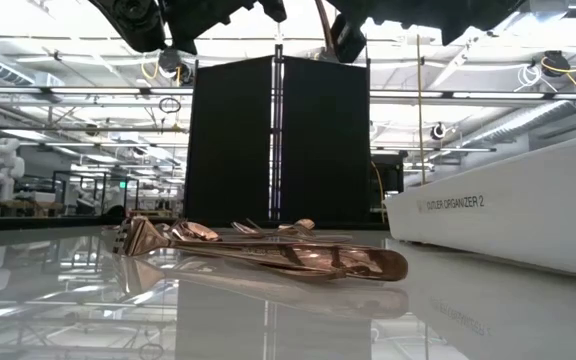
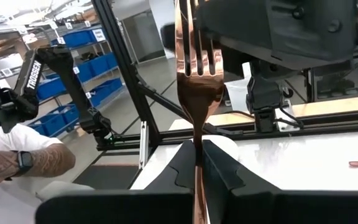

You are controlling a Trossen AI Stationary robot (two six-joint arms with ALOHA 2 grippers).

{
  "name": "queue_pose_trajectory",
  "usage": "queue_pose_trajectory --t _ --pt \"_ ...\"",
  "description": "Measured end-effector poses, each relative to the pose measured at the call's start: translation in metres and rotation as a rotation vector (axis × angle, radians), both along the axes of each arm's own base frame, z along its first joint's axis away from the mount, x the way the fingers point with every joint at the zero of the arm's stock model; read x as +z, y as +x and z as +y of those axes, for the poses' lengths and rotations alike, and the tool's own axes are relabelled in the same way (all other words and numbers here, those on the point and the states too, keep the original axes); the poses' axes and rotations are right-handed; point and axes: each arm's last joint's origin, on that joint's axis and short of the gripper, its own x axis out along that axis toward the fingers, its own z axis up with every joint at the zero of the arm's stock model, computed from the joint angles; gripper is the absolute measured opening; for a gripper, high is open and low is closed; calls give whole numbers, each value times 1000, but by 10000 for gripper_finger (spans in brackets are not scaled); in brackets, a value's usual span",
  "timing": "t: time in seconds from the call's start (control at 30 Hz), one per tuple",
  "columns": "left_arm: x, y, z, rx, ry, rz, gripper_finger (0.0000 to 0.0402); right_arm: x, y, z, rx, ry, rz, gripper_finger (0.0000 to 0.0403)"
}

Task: Sort silverware
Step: Put the brown fork in the white silverware organizer

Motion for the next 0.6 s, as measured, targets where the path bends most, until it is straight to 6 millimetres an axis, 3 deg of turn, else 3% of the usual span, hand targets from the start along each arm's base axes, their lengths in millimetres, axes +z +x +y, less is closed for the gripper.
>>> queue_pose_trajectory --t 0.23,0.43,0.6 --pt "-1 1 2 42 -10 11 11 0 0 -1 -4 5 5 0" --pt "-4 3 3 75 -32 54 3 -1 0 -2 -19 0 3 24" --pt "-11 6 6 176 -83 130 2 -5 0 -11 -146 19 58 69"
